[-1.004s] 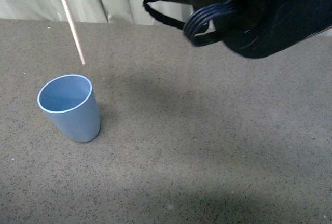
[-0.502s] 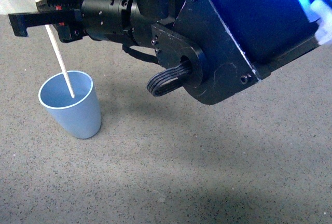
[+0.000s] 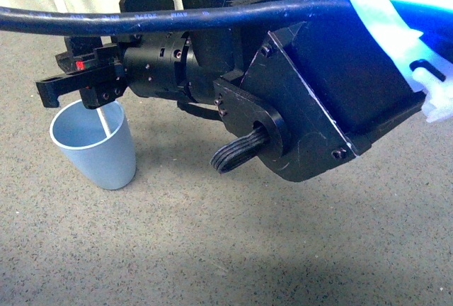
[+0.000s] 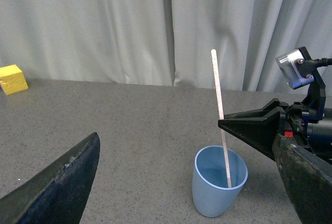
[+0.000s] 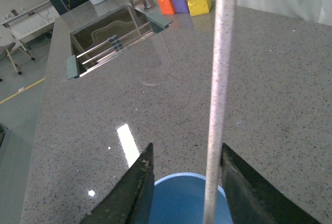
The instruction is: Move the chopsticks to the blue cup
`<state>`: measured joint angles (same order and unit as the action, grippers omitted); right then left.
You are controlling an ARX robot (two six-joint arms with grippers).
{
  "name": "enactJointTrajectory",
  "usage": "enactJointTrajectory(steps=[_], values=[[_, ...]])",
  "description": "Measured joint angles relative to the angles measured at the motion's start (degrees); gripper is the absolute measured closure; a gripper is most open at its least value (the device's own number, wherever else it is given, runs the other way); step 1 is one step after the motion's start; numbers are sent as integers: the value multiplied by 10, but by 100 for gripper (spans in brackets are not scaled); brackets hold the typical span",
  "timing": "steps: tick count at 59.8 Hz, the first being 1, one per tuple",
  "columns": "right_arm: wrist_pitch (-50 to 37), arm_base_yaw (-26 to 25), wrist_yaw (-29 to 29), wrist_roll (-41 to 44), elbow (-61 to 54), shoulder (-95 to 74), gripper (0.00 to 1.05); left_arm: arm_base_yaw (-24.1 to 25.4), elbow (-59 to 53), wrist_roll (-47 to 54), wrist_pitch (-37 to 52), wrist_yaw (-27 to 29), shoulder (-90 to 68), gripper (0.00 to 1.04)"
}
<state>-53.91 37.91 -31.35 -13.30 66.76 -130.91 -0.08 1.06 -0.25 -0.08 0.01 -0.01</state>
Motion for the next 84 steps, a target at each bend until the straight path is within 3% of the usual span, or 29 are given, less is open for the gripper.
enactJointTrajectory(steps=[7,17,35,48,54,62,72,80,84], values=[[-1,-1,-2,3,-6,0,46,0,0,0,0,0,0,7],[-4,-2,-7,11,-12,1,8,0,0,0,0,0,0,7],[-13,-4,-5,31,-27,16,9,0,0,0,0,0,0,7],[-25,-17,37,29,-68,56,9,0,0,0,0,0,0,7],[-7,-34,88,9,-84,81,9,0,0,0,0,0,0,7],[32,-75,203,-14,-105,104,9,0,0,0,0,0,0,7],[92,-151,319,-25,-141,138,9,0,0,0,0,0,0,7],[96,-213,383,3,-188,178,9,0,0,0,0,0,0,7],[53,-241,439,43,-227,207,9,0,0,0,0,0,0,7]])
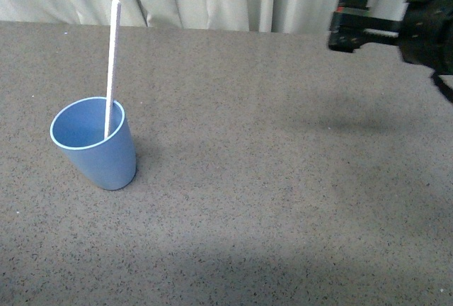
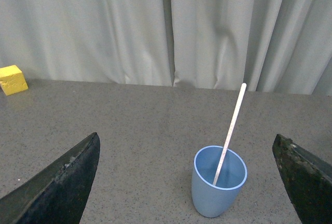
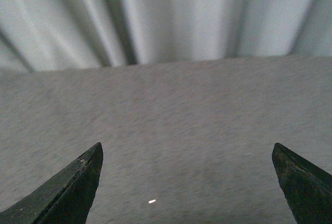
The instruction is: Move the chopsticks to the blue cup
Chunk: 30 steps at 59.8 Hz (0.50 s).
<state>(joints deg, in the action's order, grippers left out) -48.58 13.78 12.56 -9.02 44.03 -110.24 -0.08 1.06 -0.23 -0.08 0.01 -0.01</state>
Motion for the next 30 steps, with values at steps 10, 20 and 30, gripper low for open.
enactJointTrajectory(steps=[10,20,30], values=[[-56,-51,53,56,-87,83,10,0,0,0,0,0,0,7],[-186,-81,-66,80,-189,168,35,0,0,0,0,0,0,7],[-185,-94,-83,88,-269,255,67,0,0,0,0,0,0,7]])
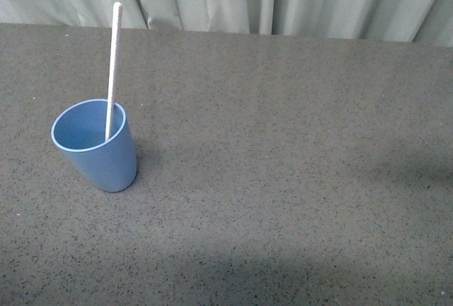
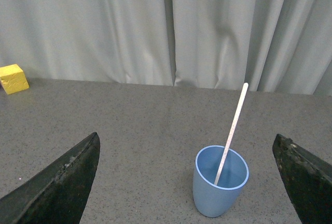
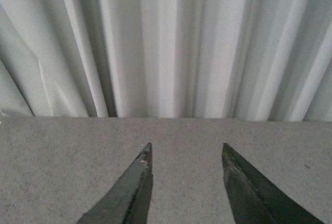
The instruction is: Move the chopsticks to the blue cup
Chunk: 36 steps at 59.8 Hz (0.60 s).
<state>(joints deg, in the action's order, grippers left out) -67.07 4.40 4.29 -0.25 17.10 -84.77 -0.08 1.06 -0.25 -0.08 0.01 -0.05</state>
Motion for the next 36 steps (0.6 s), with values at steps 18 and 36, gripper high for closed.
enactJointTrajectory(steps=[18,36], values=[[66,-43,-40,2,-100,162,104,0,0,0,0,0,0,7],[153,-43,-42,2,-140,290,104,0,0,0,0,0,0,7]])
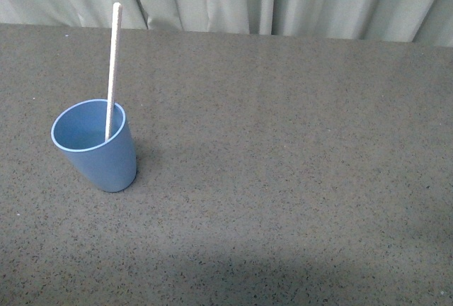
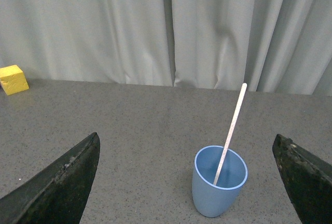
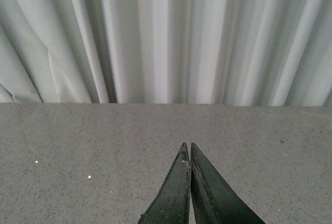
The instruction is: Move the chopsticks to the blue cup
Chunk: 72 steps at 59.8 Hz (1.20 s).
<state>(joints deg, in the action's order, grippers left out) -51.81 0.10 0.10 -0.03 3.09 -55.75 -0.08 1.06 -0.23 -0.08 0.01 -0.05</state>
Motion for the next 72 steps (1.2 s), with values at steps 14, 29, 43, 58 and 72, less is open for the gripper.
enactJointTrajectory(steps=[14,29,43,58,72], values=[[82,0,0,0,-19,101,104,0,0,0,0,0,0,7],[179,0,0,0,-28,211,104,0,0,0,0,0,0,7],[257,0,0,0,-28,295,104,0,0,0,0,0,0,7],[320,0,0,0,-28,360,104,0,0,0,0,0,0,7],[366,0,0,0,-28,407,104,0,0,0,0,0,0,7]])
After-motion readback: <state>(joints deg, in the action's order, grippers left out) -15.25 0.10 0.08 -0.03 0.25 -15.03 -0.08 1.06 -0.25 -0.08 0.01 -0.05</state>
